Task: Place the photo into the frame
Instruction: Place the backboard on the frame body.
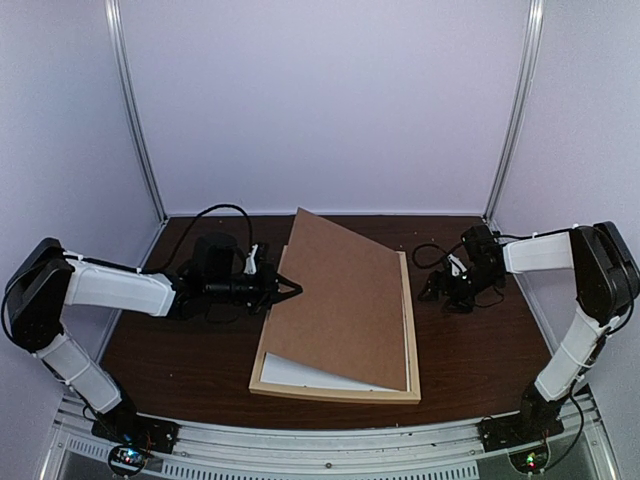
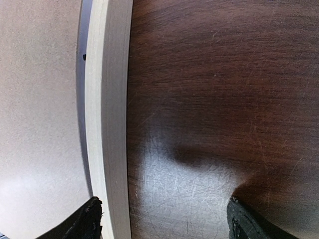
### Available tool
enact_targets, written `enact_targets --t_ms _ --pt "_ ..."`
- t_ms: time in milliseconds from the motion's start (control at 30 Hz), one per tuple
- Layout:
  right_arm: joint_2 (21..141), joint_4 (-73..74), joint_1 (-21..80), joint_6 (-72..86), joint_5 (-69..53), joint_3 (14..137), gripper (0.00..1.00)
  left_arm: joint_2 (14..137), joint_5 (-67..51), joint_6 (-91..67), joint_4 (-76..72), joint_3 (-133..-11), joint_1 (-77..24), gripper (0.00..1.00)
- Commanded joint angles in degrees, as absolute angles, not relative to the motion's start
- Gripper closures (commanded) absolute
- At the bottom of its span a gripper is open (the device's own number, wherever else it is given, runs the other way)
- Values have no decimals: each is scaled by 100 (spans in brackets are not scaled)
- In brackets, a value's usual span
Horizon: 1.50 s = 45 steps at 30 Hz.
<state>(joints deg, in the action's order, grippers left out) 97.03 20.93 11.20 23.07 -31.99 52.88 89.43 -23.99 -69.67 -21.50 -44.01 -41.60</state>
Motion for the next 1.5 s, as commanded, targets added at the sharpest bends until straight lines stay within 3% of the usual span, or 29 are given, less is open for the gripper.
enact_targets --t_ms 0,1233,1467 --pt "9833 2004 1095 2268 -3249 5306 14 8768 -2191 -6658 -2623 -4371 -4201 100" --pt "9889 1931 1096 2259 -3276 5203 14 9208 -2520 -6922 -1676 -4890 -4254 100" --pt "9896 1915 1098 2267 -3282 5196 14 9180 -2456 -6705 -1153 -5028 -4255 72"
